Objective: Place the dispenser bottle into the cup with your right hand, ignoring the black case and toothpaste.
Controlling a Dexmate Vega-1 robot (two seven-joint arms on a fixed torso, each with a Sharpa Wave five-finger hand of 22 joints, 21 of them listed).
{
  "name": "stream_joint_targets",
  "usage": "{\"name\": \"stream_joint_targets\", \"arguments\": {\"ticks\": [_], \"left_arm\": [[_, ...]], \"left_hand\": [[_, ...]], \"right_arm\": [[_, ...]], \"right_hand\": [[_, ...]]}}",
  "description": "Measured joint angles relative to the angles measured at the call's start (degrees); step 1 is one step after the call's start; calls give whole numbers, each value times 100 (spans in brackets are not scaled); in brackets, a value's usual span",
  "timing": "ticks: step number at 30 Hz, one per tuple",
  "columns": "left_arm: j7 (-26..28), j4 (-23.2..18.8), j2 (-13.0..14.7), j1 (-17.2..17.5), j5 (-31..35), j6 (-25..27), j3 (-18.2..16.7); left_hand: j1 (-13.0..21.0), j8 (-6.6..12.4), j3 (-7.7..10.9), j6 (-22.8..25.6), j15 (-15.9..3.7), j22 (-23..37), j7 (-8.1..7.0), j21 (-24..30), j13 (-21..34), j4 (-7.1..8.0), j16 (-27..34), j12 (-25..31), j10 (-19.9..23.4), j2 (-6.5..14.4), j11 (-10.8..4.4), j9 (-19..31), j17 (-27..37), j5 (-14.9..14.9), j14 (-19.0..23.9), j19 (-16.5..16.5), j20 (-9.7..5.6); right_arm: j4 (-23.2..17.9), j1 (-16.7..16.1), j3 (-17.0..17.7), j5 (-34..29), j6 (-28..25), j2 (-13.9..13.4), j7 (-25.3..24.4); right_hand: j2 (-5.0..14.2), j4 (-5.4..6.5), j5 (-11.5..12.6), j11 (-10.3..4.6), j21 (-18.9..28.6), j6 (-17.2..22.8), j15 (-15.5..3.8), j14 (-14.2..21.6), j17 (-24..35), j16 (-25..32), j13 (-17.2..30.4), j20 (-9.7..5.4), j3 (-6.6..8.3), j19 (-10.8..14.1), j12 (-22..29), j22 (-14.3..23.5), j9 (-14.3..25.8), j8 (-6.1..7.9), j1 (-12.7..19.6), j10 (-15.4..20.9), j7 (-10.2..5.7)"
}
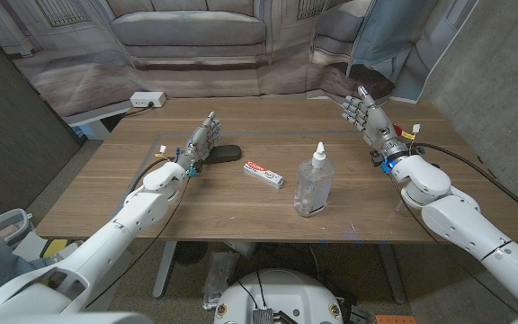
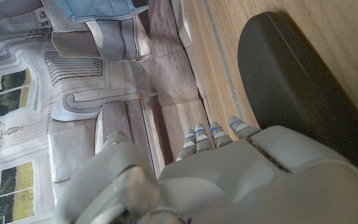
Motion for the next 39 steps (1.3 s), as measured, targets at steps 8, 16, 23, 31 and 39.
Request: {"name": "stream_joint_targets", "arguments": {"ticks": [8, 16, 23, 31, 39], "left_arm": [[-120, 167, -69, -89, -2, -69, 33], [-231, 326, -128, -175, 1, -130, 68], [-229, 239, -87, -176, 32, -140, 71], [-175, 86, -9, -134, 61, -113, 55], [-156, 22, 20, -130, 62, -51, 46]], "left_hand": [[30, 0, 0, 0, 0, 0, 0, 0, 0, 0, 0, 0, 0, 30, 0, 0, 0, 0, 0, -20, 20], [30, 0, 0, 0, 0, 0, 0, 0, 0, 0, 0, 0, 0, 30, 0, 0, 0, 0, 0, -20, 20], [30, 0, -23, 0, 0, 0, 0, 0, -1, -24, 0, 0, 0, 30, 0, 0, 0, 0, 0, -20, 20], [30, 0, -23, 0, 0, 0, 0, 0, -1, -24, 0, 0, 0, 30, 0, 0, 0, 0, 0, -20, 20], [35, 0, -23, 0, 0, 0, 0, 0, -1, -24, 0, 0, 0, 35, 0, 0, 0, 0, 0, -51, -11]], "right_arm": [[-157, -157, 108, -10, 26, -52, -35], [-280, -300, 208, -38, 105, -88, -38], [-402, -475, 327, -60, 160, -144, -28], [-506, -700, 485, -67, 240, -180, -24], [-618, -915, 652, -92, 273, -202, -34]], "right_hand": [[0, 0, 0, 0, 0, 0, 0, 0, 0, 0, 0, 0, 0, 0, 0, 0, 0, 0, 0, 0, 0], [0, -24, 0, 31, 0, 0, 0, -1, 0, 0, 0, 22, -24, 21, 0, 0, 0, 0, 0, 31, 0], [0, -24, -39, 31, 0, 0, 30, 31, 0, 0, 0, 32, -24, 31, 0, 0, 0, 0, 0, 31, 0], [0, -24, -39, 31, 0, 0, 30, 30, 0, 0, 29, 32, -24, 31, 0, 0, 0, 0, 0, 31, 0], [0, -24, -62, 10, 0, 0, 10, 51, 0, 0, 29, 29, -24, 33, 0, 0, 0, 0, 0, 52, 0]]}}
